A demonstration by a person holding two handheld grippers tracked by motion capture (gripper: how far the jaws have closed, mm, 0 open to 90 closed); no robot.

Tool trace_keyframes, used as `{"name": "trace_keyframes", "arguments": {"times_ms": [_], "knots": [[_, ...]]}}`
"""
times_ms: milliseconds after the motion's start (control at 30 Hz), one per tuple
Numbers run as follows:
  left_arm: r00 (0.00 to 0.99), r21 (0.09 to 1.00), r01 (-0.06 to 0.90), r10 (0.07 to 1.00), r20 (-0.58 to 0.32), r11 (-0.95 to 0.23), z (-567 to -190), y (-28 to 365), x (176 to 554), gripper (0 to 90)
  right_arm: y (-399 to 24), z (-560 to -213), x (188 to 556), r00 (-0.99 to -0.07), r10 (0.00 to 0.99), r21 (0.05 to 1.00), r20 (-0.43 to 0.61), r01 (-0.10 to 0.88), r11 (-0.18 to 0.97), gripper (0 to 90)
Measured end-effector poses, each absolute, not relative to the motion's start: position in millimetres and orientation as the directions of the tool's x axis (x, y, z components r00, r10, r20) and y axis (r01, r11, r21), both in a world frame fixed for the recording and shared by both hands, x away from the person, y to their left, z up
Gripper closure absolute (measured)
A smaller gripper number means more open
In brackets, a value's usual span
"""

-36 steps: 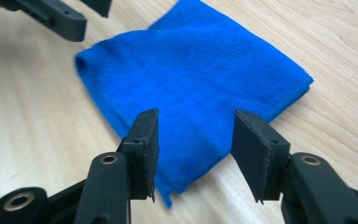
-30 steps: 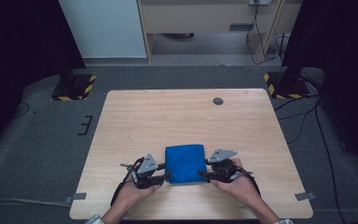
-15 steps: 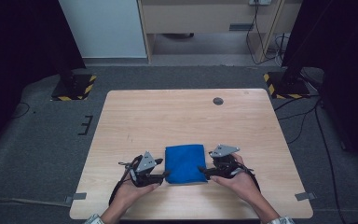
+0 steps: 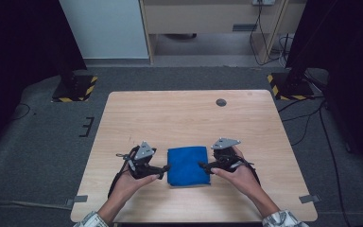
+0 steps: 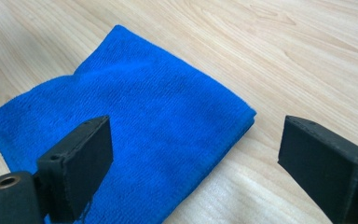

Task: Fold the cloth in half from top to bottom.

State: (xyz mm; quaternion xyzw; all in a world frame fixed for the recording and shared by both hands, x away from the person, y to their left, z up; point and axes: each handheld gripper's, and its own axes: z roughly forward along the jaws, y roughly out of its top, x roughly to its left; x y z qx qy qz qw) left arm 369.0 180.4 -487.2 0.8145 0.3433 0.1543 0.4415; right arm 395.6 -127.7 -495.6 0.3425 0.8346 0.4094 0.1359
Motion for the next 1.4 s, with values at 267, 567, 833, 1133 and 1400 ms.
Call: {"name": "trace_keyframes", "arguments": {"times_ms": [267, 567, 833, 1133, 1400], "knots": [[0.694, 0.822, 0.438, 0.718, -0.053, -0.363, -486.5, 190.5, 381.5, 8.4, -131.5, -490.6, 407.9, -0.703, 0.709, 0.776, 0.055, 0.477, 0.413, 9.7], [0.644, 0.816, 0.465, 0.764, -0.046, -0.343, -487.9, 213.4, 397.3, 7.7, -156.8, -480.7, 424.5, -0.638, 0.768, 0.79, 0.051, 0.496, 0.36, 10.0], [0.566, 0.801, 0.514, 0.823, -0.047, -0.307, -494.1, 250.2, 415.4, 7.4, -203.9, -478.4, 438.0, -0.529, 0.847, 0.798, 0.048, 0.531, 0.286, 10.7], [0.505, 0.763, 0.576, 0.862, -0.05, -0.293, -511.7, 274.2, 431.3, 7.0, -247.6, -495.2, 446.9, -0.413, 0.908, 0.779, 0.074, 0.592, 0.206, 10.3], [0.48, 0.723, 0.611, 0.877, -0.016, -0.322, -530.5, 275.4, 437.7, 6.5, -269.4, -523.1, 454.7, -0.31, 0.948, 0.719, 0.079, 0.676, 0.161, 10.3]]}}
